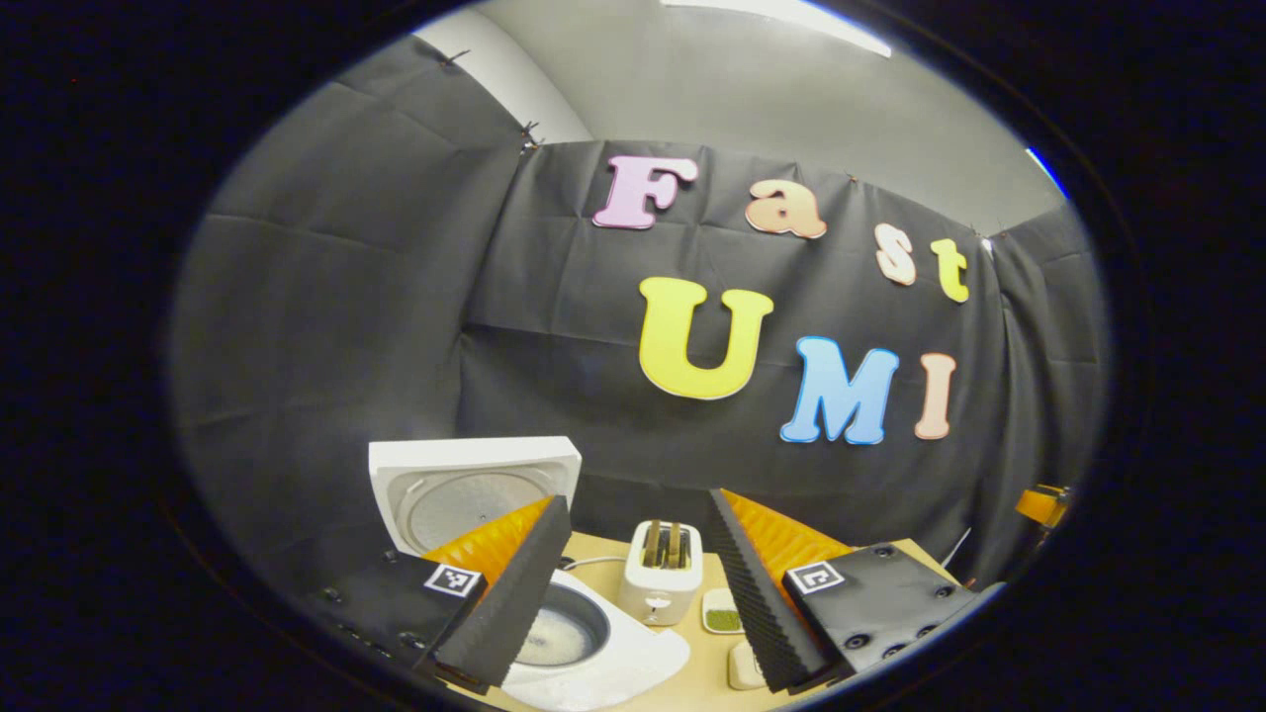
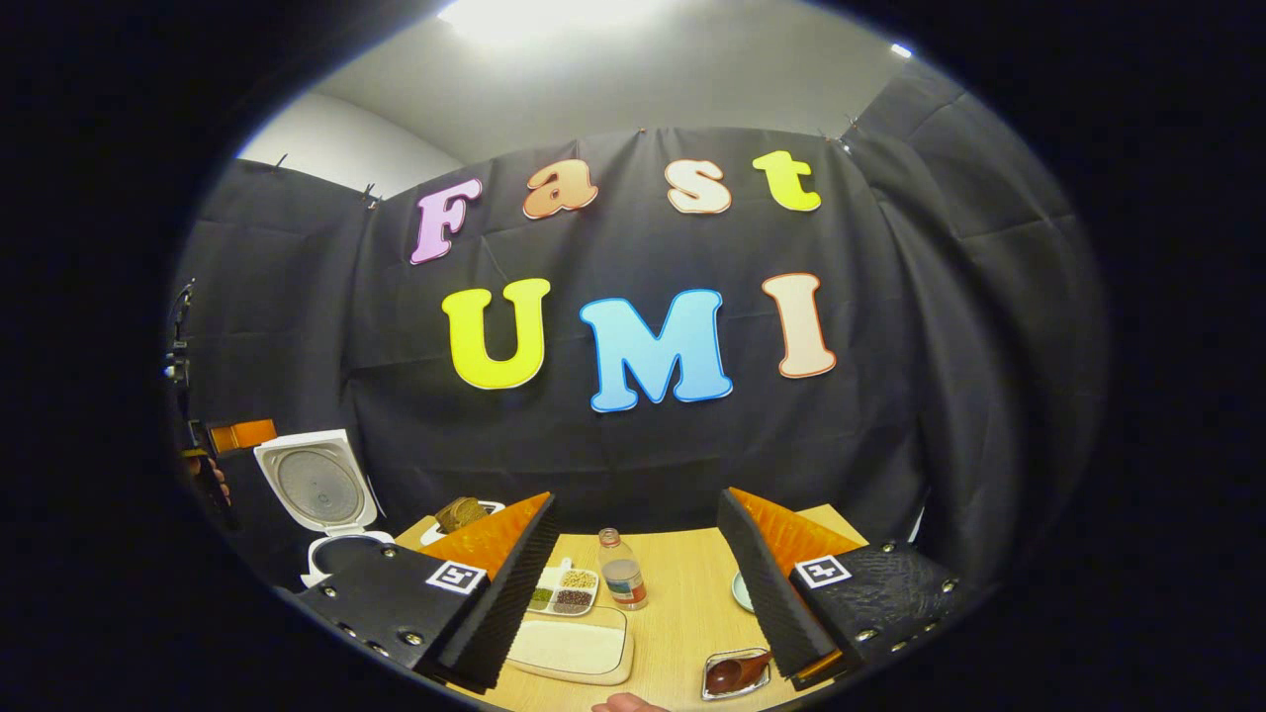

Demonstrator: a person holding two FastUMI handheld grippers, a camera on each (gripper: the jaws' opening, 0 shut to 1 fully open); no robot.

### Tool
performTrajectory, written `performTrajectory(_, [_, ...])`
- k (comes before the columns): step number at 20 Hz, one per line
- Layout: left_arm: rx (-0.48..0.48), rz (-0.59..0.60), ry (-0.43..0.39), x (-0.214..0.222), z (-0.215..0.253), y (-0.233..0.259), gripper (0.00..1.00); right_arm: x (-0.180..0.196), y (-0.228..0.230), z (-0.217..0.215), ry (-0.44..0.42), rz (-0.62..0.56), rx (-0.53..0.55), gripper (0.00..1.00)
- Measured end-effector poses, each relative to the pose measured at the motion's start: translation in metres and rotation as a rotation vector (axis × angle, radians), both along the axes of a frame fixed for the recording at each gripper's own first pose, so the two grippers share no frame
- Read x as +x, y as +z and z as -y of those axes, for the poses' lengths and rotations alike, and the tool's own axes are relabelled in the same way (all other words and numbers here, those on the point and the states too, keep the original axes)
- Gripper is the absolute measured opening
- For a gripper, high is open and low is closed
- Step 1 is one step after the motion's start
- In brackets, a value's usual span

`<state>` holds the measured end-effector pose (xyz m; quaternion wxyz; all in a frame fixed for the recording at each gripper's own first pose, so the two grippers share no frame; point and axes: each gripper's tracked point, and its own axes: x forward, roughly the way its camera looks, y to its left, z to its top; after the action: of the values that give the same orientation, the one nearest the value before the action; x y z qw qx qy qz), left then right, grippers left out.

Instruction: Close the left gripper, press the button to open the rice cooker; take a wooden spoon from the chopstick holder with the right hand, scoop a spoonful of rice and pour it into the rice cooker, then put the wooden spoon back into the chopstick holder.

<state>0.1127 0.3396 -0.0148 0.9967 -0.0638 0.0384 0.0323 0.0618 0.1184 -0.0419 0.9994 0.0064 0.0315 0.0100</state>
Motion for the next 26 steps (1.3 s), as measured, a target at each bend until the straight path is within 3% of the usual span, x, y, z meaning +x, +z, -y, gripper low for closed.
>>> performTrajectory(3, [0.035, -0.010, 0.034, 0.020, -0.026, 0.011, 0.96, 0.005, 0.000, -0.009, 0.017, -0.003, -0.002, 0.98])
performTrajectory(5, [-0.001, 0.000, 0.058, 0.035, -0.038, 0.022, 0.96, 0.010, 0.001, -0.015, 0.026, -0.004, -0.012, 0.98])
performTrajectory(6, [-0.031, 0.003, 0.068, 0.043, -0.045, 0.026, 0.96, 0.013, 0.001, -0.017, 0.031, -0.007, -0.013, 0.93])
performTrajectory(8, [-0.045, -0.015, 0.133, 0.059, -0.072, 0.027, 0.96, 0.017, -0.005, -0.022, 0.045, -0.024, -0.009, 0.98])
performTrajectory(9, [-0.046, -0.031, 0.167, 0.069, -0.086, 0.023, 0.96, 0.018, -0.008, -0.023, 0.051, -0.034, -0.007, 0.93])
performTrajectory(10, [-0.050, -0.044, 0.196, 0.078, -0.097, 0.020, 0.96, 0.019, -0.011, -0.025, 0.055, -0.042, -0.007, 0.98])
performTrajectory(13, [-0.056, -0.076, 0.284, 0.106, -0.126, 0.011, 0.96, 0.020, -0.021, -0.024, 0.060, -0.065, -0.029, 0.98])
performTrajectory(20, [-0.017, -0.147, 0.418, 0.173, -0.169, -0.008, 0.95, 0.029, -0.030, -0.007, 0.039, -0.090, -0.019, 0.98])
performTrajectory(24, [0.008, -0.247, 0.485, 0.192, -0.187, -0.034, 0.96, 0.035, -0.036, 0.004, 0.023, -0.111, -0.028, 0.98])
performTrajectory(26, [-0.029, -0.281, 0.502, 0.194, -0.188, -0.049, 0.96, 0.037, -0.033, 0.008, 0.020, -0.113, -0.030, 0.98])
